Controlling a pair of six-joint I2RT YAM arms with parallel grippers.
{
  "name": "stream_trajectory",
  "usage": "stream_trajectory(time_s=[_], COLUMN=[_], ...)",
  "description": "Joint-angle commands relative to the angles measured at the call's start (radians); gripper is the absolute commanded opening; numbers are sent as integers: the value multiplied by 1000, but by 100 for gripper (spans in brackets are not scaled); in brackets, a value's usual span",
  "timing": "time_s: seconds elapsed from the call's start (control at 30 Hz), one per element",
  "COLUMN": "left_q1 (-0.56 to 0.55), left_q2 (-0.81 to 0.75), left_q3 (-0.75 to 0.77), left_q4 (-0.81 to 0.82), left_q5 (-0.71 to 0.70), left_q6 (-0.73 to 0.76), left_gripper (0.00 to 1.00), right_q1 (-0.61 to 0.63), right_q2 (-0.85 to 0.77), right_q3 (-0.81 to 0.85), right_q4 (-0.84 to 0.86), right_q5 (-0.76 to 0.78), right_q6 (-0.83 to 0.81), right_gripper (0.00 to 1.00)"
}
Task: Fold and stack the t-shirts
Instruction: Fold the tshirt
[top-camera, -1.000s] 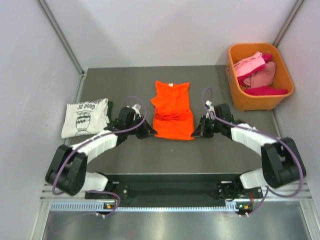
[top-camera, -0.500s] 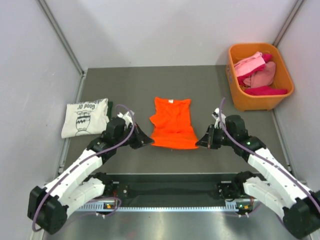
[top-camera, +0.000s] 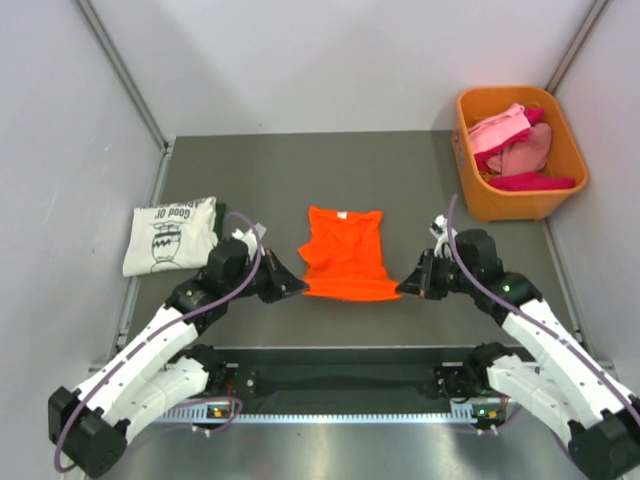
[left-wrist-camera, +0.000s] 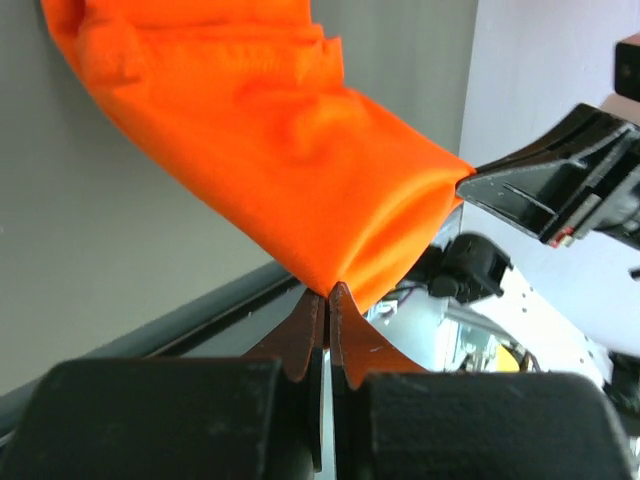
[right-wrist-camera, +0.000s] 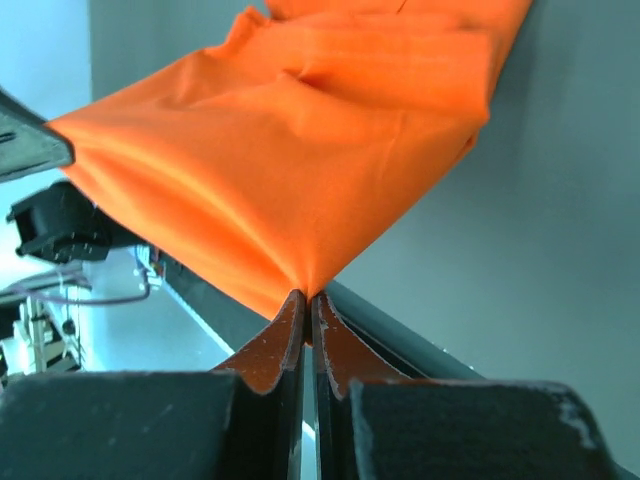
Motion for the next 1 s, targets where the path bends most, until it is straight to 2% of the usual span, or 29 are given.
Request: stream_trajectory(time_s=[0.0,0.17,0.23,0.5,0.67,0.7,0.77,0.8,0.87,0.9,0.93,0.97], left_q1=[13,80,141,295,344,348,361,371,373,372,370,365], left_q2=[77,281,347,688,964,1017,1177,1220,1271,1269,1247,1231], left_q3=[124,263,312,505,605,675,760,818,834,820,814,808], left_q4=[0,15,46,107,268,276,276,311,369,430,426,414], left_q5=[-105,-58,20,106,128,131,144,173,163,157,142,125], left_q6=[17,72,81,147,106,104,107,106,103,110,124,165], left_gripper=[0,0,0,0,0,18,54,98,99,99,99,99], right_q1=[-7,-47,-63,-145,-196,-213,-221,-224,-221,-219,-219,-218], right_q2=[94,286,373,665,938,1020,1102,1140,1200,1193,1138,1099], right_q3=[137,275,335,521,696,717,789,824,900,894,824,772], right_q4=[-23,38,61,163,225,265,355,360,371,391,432,524], right_q5=[105,116,115,76,49,43,43,52,42,60,85,118], right_q6=[-38,-64,-72,-106,-81,-69,-17,-4,-12,-15,-18,-24], right_gripper=[0,0,0,0,0,5,40,69,75,82,86,99])
